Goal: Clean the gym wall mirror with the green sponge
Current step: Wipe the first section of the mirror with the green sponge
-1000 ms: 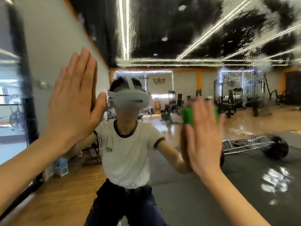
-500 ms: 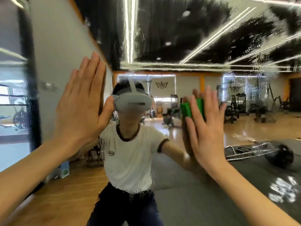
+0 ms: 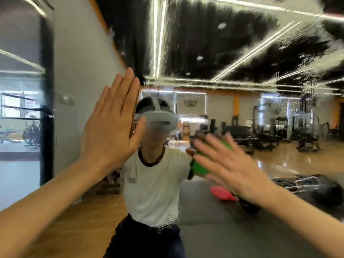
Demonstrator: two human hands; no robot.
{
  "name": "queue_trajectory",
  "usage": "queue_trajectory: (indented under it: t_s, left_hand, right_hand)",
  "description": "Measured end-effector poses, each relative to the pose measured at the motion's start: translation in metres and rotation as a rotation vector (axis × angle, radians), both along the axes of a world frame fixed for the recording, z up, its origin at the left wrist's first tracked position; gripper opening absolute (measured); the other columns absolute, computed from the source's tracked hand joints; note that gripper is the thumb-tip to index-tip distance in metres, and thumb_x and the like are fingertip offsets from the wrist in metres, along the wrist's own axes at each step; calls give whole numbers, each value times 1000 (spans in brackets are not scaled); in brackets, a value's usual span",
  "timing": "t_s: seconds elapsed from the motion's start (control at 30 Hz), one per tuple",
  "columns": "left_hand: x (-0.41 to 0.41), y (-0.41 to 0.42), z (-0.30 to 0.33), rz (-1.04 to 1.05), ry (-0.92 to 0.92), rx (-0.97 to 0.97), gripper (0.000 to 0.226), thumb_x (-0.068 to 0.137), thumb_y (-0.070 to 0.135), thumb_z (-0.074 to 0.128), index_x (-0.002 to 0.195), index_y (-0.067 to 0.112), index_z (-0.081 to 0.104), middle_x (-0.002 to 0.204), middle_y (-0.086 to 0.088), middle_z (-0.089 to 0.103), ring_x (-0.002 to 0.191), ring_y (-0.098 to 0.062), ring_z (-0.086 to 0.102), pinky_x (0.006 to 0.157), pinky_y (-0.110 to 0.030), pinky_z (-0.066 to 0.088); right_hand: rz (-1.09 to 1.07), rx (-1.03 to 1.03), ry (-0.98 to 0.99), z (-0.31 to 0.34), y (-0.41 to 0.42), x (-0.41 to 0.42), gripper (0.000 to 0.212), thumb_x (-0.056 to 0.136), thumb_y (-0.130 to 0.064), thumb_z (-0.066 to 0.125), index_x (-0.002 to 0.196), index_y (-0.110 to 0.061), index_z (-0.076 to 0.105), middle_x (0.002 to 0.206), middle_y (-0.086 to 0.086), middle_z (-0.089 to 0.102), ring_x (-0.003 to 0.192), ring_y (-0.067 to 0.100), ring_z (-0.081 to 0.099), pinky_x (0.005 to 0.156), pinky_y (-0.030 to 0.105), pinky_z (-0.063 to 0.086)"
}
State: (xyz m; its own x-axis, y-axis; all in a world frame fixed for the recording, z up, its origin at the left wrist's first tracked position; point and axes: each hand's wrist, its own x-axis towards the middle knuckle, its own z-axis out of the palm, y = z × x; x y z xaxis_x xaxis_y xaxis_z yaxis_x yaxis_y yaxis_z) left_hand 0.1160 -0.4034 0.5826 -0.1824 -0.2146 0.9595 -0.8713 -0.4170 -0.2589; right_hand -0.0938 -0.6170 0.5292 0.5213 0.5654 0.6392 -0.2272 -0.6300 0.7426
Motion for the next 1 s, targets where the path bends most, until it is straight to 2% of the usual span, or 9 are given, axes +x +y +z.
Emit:
queue_trajectory:
  t_s: [0.1,0.2,0.27,0.37,0.43,0.5,0.7,0.9,1.0]
  left_hand:
    - [1,0,0,-4,-3,5,71,103,40,32,162,6,11,170,-11,6,157,-21,1,126,-28,-6]
    - [1,-1,0,1,-5,-2,71,103,39,34,162,6,10,170,-11,6,157,-21,2,126,-28,-6]
    - [0,-1,0,4,3,-1,72,103,39,35,162,6,10,170,-10,5,157,-21,1,126,-28,-7]
    - [-1,-2,0,-5,10,3,72,103,38,35,162,6,11,170,-10,6,157,-21,2,126,-28,-7]
    - [-1,-1,1,0,10,5,71,103,40,33,162,6,10,170,-10,5,157,-21,2,126,-28,-7]
    - [1,-1,1,3,14,13,71,104,42,30,162,7,9,171,-9,4,157,-20,1,126,-28,-7]
    - [2,-1,0,-24,-3,6,70,104,42,30,162,7,12,170,-8,5,157,-18,1,127,-29,-4]
    - [4,-2,-1,-56,2,8,65,104,33,30,162,6,13,170,-8,6,157,-19,3,127,-32,-1]
    - [5,-3,-1,-62,-3,-4,63,104,28,30,161,5,16,170,-10,9,157,-20,5,128,-33,1]
  right_hand:
    - [50,240,-312,82,-5,2,44,109,-32,38,146,-9,46,152,17,44,147,41,30,125,41,-7]
    - [171,540,-594,111,13,22,46,109,-30,38,148,-7,47,158,11,40,152,34,21,122,30,-15]
    - [161,518,-491,74,33,37,48,107,-27,41,151,-7,43,160,11,35,153,31,18,124,34,-11]
    - [39,108,-114,-6,38,35,45,107,-24,44,149,-9,43,158,10,37,150,27,24,126,44,1]
    - [-20,-87,46,-10,24,25,43,110,-25,41,150,-11,44,158,8,37,150,26,26,126,45,4]
    - [-74,-86,7,28,15,24,47,108,-23,46,153,-11,41,161,9,33,152,29,21,126,44,1]
    - [79,511,-617,155,38,45,54,108,-34,25,155,-9,36,163,9,30,154,33,14,124,50,-1]
    - [-5,133,-154,0,57,58,48,107,-24,39,154,-14,36,164,8,25,155,28,13,126,49,2]
    - [-30,-9,-51,17,50,44,44,110,-27,33,151,-15,39,160,8,36,151,26,24,126,47,3]
